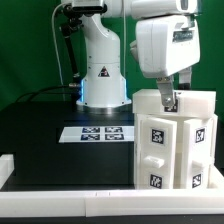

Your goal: Assemble cabinet

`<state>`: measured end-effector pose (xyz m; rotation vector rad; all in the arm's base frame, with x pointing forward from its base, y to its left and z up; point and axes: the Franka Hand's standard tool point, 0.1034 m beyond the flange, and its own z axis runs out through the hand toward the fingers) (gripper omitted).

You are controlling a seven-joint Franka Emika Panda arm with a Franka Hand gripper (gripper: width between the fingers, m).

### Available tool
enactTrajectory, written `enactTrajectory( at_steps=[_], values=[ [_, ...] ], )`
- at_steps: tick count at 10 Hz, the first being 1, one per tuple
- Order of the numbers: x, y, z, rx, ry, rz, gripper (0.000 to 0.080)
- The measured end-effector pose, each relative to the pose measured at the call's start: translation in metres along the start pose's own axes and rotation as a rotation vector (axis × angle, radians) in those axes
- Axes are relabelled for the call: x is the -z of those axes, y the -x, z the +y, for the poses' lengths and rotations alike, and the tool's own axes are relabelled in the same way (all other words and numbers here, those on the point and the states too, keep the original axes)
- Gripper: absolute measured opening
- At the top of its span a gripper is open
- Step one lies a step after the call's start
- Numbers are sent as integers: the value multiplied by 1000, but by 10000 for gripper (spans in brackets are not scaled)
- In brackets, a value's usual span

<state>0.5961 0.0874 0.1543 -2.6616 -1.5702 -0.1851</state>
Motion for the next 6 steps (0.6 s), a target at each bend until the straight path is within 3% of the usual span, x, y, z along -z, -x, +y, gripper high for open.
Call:
enactTrajectory(
  at_steps=[1,2,5,6],
  values=[
    [0,0,0,-1,0,0,668],
    [0,0,0,-7,0,0,555],
    [0,1,1,-70,-1,2,556],
    [0,1,1,-203,-3,5,556]
  ],
)
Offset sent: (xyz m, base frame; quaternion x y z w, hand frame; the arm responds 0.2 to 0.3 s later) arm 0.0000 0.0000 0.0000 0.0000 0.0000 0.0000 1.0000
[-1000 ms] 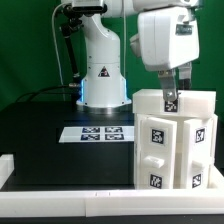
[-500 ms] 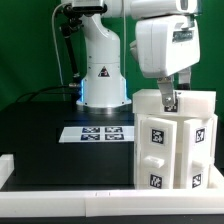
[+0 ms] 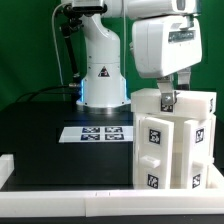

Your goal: Assemble cabinet

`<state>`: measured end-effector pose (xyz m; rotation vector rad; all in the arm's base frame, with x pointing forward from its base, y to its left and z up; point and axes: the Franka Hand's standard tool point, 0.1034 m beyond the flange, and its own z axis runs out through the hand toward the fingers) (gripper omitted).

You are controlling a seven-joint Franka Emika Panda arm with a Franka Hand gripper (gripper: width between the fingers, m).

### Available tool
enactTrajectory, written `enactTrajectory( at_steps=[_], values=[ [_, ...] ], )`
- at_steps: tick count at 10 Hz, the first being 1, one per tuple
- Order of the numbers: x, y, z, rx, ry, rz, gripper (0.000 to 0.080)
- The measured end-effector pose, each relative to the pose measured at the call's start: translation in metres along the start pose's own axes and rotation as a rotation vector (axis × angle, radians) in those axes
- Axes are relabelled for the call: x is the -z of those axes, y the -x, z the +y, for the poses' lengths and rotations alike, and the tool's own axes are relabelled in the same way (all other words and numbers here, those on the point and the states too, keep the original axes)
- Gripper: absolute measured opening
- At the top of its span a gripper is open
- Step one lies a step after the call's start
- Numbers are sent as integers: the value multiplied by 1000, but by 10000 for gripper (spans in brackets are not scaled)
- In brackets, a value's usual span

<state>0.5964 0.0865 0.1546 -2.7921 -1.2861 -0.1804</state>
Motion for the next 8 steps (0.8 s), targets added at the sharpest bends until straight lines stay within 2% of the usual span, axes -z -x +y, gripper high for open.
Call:
enactTrajectory(
  at_steps=[3,8],
  values=[
    [1,1,-1,-360,22,25,556],
    [1,3,2,-783,23,32,557]
  ],
)
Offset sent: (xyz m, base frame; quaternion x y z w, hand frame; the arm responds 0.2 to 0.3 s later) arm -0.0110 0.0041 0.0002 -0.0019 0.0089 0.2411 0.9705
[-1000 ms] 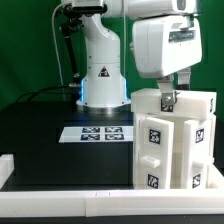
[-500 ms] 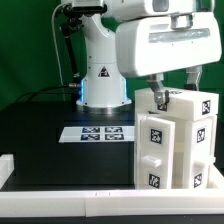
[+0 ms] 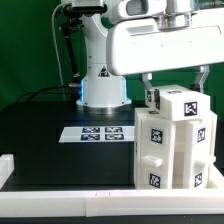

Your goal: Assemble cabinet

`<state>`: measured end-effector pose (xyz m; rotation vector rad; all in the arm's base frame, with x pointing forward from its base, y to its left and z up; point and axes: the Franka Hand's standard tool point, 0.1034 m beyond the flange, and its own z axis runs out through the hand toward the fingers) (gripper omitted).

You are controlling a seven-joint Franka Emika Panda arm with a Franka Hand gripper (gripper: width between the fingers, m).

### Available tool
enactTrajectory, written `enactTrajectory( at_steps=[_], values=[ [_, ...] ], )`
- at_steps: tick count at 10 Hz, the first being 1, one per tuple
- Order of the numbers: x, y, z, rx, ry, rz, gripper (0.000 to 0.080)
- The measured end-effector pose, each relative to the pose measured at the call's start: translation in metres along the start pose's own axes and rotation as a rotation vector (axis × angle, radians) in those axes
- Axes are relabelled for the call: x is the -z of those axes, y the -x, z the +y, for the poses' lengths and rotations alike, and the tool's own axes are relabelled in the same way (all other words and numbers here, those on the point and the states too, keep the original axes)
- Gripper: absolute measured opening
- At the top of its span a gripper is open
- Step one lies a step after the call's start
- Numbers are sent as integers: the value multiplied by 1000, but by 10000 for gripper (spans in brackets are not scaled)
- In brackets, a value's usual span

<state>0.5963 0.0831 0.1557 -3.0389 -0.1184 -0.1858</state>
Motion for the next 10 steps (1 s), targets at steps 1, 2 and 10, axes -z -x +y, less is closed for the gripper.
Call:
enactTrajectory(
  at_steps=[1,2,10],
  values=[
    [0,0,1,-53,1,0,557],
    [0,0,2,-86,1,1,557],
    [3,8,3,-883,-14,48,558]
  ],
)
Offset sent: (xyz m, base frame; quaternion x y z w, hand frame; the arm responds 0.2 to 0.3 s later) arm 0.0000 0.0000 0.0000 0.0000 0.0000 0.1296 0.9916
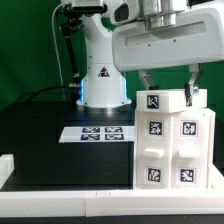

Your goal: Assemble cabinet

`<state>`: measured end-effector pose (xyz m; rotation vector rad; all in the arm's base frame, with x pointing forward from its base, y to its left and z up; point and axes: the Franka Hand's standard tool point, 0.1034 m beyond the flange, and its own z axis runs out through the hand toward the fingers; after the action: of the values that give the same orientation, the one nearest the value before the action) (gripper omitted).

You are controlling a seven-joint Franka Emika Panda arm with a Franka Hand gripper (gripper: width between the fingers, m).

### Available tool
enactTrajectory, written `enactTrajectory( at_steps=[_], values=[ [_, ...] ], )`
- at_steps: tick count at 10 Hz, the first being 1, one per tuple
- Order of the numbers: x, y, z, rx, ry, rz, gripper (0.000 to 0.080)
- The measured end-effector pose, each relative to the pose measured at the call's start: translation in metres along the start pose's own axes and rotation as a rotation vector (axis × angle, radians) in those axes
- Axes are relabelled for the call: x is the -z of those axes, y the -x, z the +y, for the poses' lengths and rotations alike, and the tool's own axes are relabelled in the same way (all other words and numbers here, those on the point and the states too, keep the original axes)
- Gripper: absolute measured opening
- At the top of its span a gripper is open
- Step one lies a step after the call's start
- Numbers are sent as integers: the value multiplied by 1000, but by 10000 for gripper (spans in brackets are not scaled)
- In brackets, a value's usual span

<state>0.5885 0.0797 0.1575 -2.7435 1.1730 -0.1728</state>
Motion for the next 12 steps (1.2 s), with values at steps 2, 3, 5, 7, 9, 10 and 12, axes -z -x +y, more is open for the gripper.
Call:
enactTrajectory(
  at_steps=[2,3,5,7,9,10,12],
  values=[
    [0,0,-1,-74,-17,-12,558],
    [0,0,-2,-124,-21,-17,560],
    [0,1,-3,-248,-31,-29,560],
    [0,1,-3,-399,-41,-43,560],
    [0,1,-2,-646,-55,-61,560],
    [0,1,-2,-720,-53,-70,560],
    [1,3,-6,-965,-58,-77,560]
  ],
)
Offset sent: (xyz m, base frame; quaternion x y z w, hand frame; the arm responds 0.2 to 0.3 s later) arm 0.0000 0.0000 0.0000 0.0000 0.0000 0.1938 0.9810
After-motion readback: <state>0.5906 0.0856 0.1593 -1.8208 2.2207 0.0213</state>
